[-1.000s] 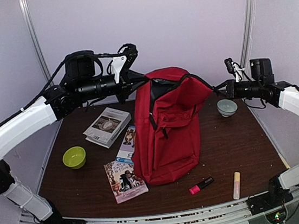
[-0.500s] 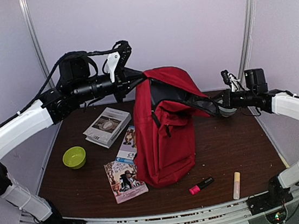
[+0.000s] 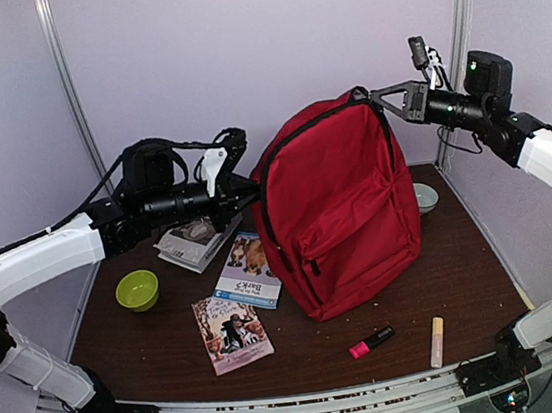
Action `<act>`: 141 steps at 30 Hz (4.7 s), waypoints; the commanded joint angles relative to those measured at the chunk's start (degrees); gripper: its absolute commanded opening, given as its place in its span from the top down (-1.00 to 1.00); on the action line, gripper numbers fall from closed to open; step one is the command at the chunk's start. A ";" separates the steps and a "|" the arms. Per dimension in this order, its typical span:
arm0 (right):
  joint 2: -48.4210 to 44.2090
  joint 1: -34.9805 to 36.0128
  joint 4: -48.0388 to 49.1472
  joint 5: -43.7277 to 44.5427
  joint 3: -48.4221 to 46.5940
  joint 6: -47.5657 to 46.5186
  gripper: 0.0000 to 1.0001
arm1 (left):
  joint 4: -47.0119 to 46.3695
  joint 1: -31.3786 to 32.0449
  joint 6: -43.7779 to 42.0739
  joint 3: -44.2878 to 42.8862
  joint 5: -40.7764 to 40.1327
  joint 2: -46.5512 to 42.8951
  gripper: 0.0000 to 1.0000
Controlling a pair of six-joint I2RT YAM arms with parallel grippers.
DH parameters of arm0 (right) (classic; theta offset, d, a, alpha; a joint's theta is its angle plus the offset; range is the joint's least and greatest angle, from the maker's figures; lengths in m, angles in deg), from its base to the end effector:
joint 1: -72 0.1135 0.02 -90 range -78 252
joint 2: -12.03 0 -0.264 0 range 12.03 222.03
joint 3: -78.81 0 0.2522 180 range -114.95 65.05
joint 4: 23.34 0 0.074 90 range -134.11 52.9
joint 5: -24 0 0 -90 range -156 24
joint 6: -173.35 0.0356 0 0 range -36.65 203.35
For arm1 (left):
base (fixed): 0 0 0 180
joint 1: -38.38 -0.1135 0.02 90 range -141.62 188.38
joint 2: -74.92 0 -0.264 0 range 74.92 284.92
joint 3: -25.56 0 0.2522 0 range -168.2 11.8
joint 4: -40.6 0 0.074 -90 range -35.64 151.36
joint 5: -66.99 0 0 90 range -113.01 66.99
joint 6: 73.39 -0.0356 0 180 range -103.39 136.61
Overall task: Pack the student bag
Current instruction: Unzip the largest pocket of the student bag, then hold the largest pocket of the student bag, then unzip the largest pocket of the student bag, then pass from the left arm to the right
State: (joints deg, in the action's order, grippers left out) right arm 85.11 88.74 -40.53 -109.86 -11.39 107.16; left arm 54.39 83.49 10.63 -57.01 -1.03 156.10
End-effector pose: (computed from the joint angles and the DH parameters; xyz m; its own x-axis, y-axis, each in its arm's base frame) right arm 0.2647 0.1054 0.4402 -0.3528 0.1979 -0.9145 -0.7966 0.4493 0.4045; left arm 0.2278 -0.2476 0.3575 -0.0554 0.1925 -0.9797 0.9258 0.3775 0.0218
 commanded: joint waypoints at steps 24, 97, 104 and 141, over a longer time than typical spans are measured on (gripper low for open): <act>1.39 10.16 -9.72 -4.79 -7.05 -15.79 1.00 | 19.53 -0.42 -1.32 -29.65 -6.84 7.87 -0.96; 3.41 5.29 34.05 1.87 34.85 6.04 -0.86 | -0.52 0.26 7.84 -23.61 -11.47 7.03 1.00; 8.40 1.42 49.98 -8.85 31.22 22.02 1.00 | -0.27 -0.89 8.69 -22.09 -12.26 6.24 1.00; 23.16 18.07 -51.37 5.06 -31.18 -50.31 1.00 | 12.62 3.76 -14.82 -1.91 2.48 -8.28 -0.66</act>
State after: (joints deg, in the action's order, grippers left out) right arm 112.38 103.97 -89.29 -101.25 -42.95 63.43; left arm 59.28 89.91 3.11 -50.24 1.59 139.54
